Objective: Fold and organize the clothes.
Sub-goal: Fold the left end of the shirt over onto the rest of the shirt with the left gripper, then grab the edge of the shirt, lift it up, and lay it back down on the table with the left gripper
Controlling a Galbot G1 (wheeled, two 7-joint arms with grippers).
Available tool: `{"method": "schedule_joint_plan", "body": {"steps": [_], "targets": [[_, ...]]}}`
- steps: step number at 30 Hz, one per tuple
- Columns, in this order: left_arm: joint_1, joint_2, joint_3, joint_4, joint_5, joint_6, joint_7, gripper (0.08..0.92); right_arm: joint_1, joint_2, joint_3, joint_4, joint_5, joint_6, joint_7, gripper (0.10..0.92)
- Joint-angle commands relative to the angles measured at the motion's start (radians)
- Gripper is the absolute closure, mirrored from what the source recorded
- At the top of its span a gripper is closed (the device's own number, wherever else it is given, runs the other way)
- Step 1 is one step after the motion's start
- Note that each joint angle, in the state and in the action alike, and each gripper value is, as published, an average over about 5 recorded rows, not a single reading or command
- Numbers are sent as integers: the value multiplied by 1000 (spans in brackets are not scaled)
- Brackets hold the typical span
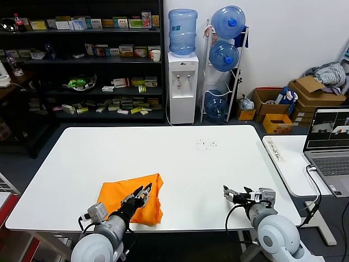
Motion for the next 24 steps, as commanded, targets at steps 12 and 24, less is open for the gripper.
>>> {"method": "schedule_joint_plan", "body": {"steps": [12,24], "targets": [[256,341,-382,289,260,-201,339,180,23,0,-16,-19,4,7,-20,203],[127,376,-283,326,164,-152,398,177,17,0,-11,-9,5,5,-12,203]]}}
